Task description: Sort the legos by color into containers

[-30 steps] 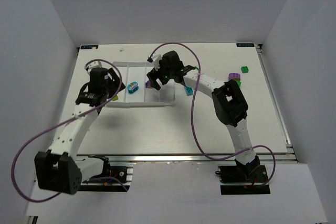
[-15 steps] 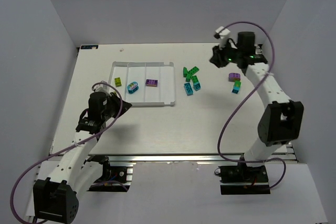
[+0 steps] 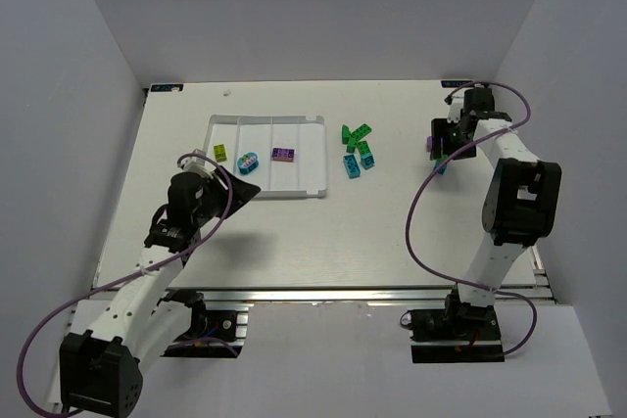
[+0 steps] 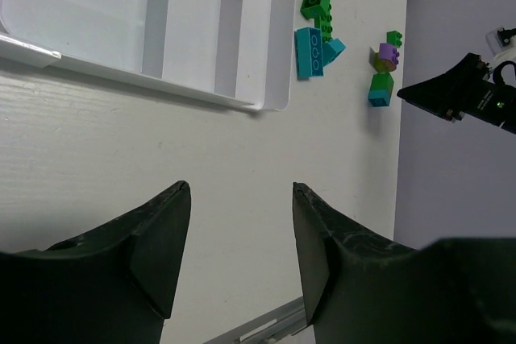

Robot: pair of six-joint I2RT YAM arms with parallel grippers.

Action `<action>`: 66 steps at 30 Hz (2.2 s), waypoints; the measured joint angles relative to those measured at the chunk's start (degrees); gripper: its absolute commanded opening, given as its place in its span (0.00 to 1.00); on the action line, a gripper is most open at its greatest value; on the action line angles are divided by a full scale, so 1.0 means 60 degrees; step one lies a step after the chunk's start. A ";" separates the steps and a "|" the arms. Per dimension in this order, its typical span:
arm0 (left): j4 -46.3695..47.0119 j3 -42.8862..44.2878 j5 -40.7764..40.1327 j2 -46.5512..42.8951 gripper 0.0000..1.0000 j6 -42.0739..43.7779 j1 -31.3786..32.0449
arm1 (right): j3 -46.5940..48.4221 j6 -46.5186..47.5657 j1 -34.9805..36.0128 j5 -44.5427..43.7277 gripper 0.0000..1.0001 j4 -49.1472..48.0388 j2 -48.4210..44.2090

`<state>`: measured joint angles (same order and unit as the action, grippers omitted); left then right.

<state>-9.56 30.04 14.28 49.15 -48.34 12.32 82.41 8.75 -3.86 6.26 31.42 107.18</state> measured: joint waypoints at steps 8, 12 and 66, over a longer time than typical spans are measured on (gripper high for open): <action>0.0018 -0.0251 -0.0117 -0.0288 0.64 -0.0226 0.0248 | -0.0583 -0.1053 0.0029 -0.1075 0.69 -0.0404 0.0004; 0.0025 -0.0251 -0.0200 -0.0277 0.64 -0.0295 0.0357 | -0.0645 -0.1453 0.0029 -0.1286 0.67 -0.0801 0.0171; 0.5118 0.0834 0.1341 0.3289 0.76 -0.1523 0.4200 | -0.3920 0.8637 0.3034 0.8266 0.00 0.1993 -0.5792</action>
<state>21.15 35.05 22.33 68.88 -57.47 37.52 58.89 60.58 14.35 55.86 43.38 72.42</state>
